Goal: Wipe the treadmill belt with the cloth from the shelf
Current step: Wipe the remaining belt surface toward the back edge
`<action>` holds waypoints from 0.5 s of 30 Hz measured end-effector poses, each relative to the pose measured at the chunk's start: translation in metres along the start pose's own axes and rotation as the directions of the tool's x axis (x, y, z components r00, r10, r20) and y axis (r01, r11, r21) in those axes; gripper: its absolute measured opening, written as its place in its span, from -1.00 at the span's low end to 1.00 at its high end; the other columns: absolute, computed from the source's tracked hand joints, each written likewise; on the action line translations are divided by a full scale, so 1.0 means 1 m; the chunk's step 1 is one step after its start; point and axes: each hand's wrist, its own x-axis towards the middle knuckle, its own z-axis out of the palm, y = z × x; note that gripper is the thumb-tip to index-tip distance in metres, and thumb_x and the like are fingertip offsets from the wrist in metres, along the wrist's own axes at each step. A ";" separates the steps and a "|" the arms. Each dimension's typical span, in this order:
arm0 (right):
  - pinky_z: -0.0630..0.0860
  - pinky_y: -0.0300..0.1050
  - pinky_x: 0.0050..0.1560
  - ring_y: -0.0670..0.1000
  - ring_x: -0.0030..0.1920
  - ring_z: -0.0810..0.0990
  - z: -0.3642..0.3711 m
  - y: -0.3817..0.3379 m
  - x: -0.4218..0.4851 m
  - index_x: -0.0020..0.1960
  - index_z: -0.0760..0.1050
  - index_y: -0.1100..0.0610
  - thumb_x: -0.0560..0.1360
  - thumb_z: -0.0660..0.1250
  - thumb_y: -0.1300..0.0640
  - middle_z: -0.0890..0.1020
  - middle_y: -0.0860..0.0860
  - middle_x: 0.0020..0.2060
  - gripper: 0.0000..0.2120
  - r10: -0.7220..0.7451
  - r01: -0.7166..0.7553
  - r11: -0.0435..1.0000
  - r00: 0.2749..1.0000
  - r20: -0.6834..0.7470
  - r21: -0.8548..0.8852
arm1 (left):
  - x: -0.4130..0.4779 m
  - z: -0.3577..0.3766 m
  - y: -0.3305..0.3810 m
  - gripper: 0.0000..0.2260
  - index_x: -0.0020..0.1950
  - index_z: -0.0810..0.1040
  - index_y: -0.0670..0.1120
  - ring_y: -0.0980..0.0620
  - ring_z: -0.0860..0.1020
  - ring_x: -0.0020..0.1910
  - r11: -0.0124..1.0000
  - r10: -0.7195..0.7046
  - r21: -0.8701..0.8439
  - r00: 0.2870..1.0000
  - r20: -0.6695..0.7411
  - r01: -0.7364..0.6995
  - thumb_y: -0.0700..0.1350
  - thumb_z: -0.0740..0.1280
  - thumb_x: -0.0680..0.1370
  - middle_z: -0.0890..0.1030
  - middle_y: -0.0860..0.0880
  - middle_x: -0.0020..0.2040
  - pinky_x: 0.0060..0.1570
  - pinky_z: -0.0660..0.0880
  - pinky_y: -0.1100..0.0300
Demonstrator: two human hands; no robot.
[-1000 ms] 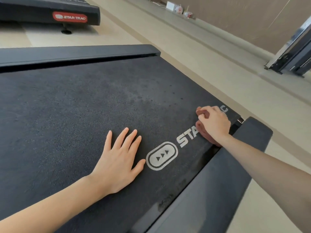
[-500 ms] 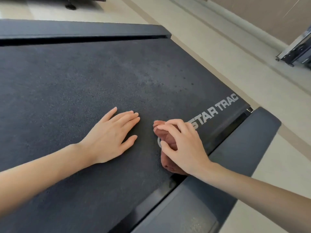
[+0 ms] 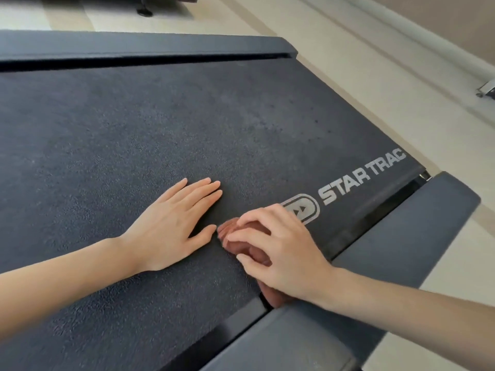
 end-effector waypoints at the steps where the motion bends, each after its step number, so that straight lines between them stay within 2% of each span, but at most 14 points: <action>1: 0.47 0.05 -0.04 0.08 0.01 0.50 0.003 -0.005 0.001 0.03 0.60 -0.01 0.39 0.37 0.05 0.57 -0.06 0.06 -0.78 -0.005 0.005 1.000 1.000 0.001 -0.021 | 0.000 0.000 0.000 -0.44 0.44 0.36 -0.16 0.00 0.24 0.46 1.000 -0.002 0.007 1.000 -0.001 0.002 0.16 0.03 0.57 0.34 -0.07 0.45 0.42 0.04 0.05; 5: 0.49 0.02 -0.05 0.09 -0.03 0.54 -0.004 0.018 0.000 0.02 0.62 0.01 0.40 0.36 0.09 0.60 -0.04 0.03 -0.79 -0.041 0.036 0.996 0.997 -0.059 -0.085 | 0.000 0.001 0.001 -0.42 0.42 0.39 -0.18 -0.02 0.28 0.44 1.000 -0.001 0.027 1.000 -0.001 0.001 0.17 -0.06 0.61 0.37 -0.08 0.44 0.40 0.07 0.03; 9: 0.49 -0.05 0.01 0.05 -0.05 0.53 -0.023 0.078 0.002 0.02 0.64 0.02 0.44 0.31 0.07 0.60 -0.05 0.00 -0.80 0.092 -0.107 0.981 0.991 -0.097 -0.160 | 0.000 0.003 0.000 -0.44 0.41 0.40 -0.19 -0.04 0.30 0.44 1.000 0.012 0.015 1.000 -0.014 -0.011 0.14 0.00 0.59 0.39 -0.09 0.43 0.40 0.08 0.01; 11: 0.50 -0.04 -0.03 0.03 -0.05 0.52 -0.034 0.117 0.001 0.02 0.62 -0.02 0.46 0.28 0.04 0.59 -0.08 -0.01 -0.80 0.229 -0.257 0.937 0.964 -0.138 -0.235 | -0.001 0.003 0.000 -0.45 0.39 0.43 -0.20 -0.07 0.33 0.42 1.000 0.017 0.023 0.999 -0.036 -0.016 0.12 0.02 0.58 0.41 -0.11 0.40 0.38 0.11 -0.01; 12: 0.49 -0.04 -0.02 0.04 -0.02 0.52 -0.040 0.134 0.001 0.03 0.61 -0.05 0.47 0.29 0.03 0.58 -0.09 -0.01 -0.82 0.338 -0.375 0.895 0.923 -0.182 -0.240 | -0.001 0.004 0.001 -0.45 0.38 0.44 -0.21 -0.08 0.34 0.41 1.000 0.018 0.023 0.999 -0.039 -0.017 0.12 0.02 0.57 0.43 -0.11 0.39 0.36 0.12 -0.02; 14: 0.40 -0.09 0.07 0.08 0.08 0.52 -0.047 0.156 0.005 0.05 0.60 -0.08 0.49 0.32 0.04 0.56 -0.05 0.03 -0.83 0.579 -0.625 0.765 0.774 -0.255 -0.158 | -0.001 0.004 0.002 -0.45 0.37 0.45 -0.22 -0.09 0.36 0.40 1.000 0.015 0.021 0.999 -0.030 -0.014 0.11 0.03 0.57 0.44 -0.12 0.38 0.34 0.14 -0.04; 15: 0.33 -0.13 0.07 0.09 0.12 0.51 -0.048 0.161 0.010 0.06 0.59 -0.08 0.48 0.32 0.04 0.55 -0.02 0.05 -0.83 0.663 -0.701 0.704 0.706 -0.249 -0.112 | 0.000 0.004 0.002 -0.46 0.36 0.46 -0.22 -0.10 0.37 0.40 1.000 0.015 0.021 0.999 -0.032 -0.014 0.11 0.03 0.57 0.45 -0.13 0.38 0.33 0.14 -0.04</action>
